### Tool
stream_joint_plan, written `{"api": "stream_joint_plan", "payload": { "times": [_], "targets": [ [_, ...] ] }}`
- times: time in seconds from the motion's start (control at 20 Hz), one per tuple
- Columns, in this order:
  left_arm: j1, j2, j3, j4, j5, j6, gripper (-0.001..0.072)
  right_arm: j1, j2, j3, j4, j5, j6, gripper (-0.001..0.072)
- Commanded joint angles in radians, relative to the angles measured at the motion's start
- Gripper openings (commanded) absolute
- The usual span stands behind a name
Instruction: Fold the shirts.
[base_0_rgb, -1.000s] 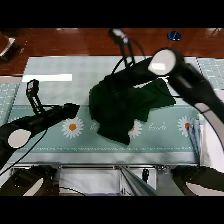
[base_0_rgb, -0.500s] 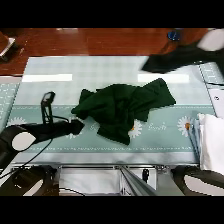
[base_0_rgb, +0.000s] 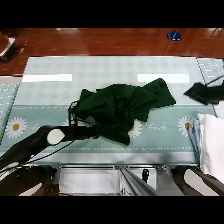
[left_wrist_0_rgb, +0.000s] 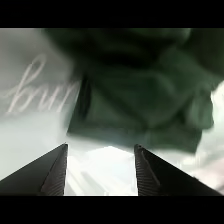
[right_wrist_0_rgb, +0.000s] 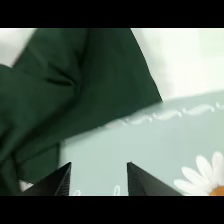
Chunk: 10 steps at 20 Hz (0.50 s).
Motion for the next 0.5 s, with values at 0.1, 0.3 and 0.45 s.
{"api": "stream_joint_plan", "payload": {
  "times": [0.1,0.3,0.45],
  "targets": [
    [-0.024,-0.244,0.157,-0.032,0.056,0.019,0.0507,-0.027,0.020,-0.148,0.011,-0.062,-0.032,0.0405],
    [-0.021,-0.322,0.245,-0.072,-0.038,0.119,0.0507,-0.026,-0.001,-0.148,0.012,-0.063,-0.037,0.0405],
    [-0.011,-0.327,0.263,-0.080,-0.093,0.118,0.0501,-0.026,-0.050,-0.148,0.012,-0.051,-0.037,0.0405]
  ]
}}
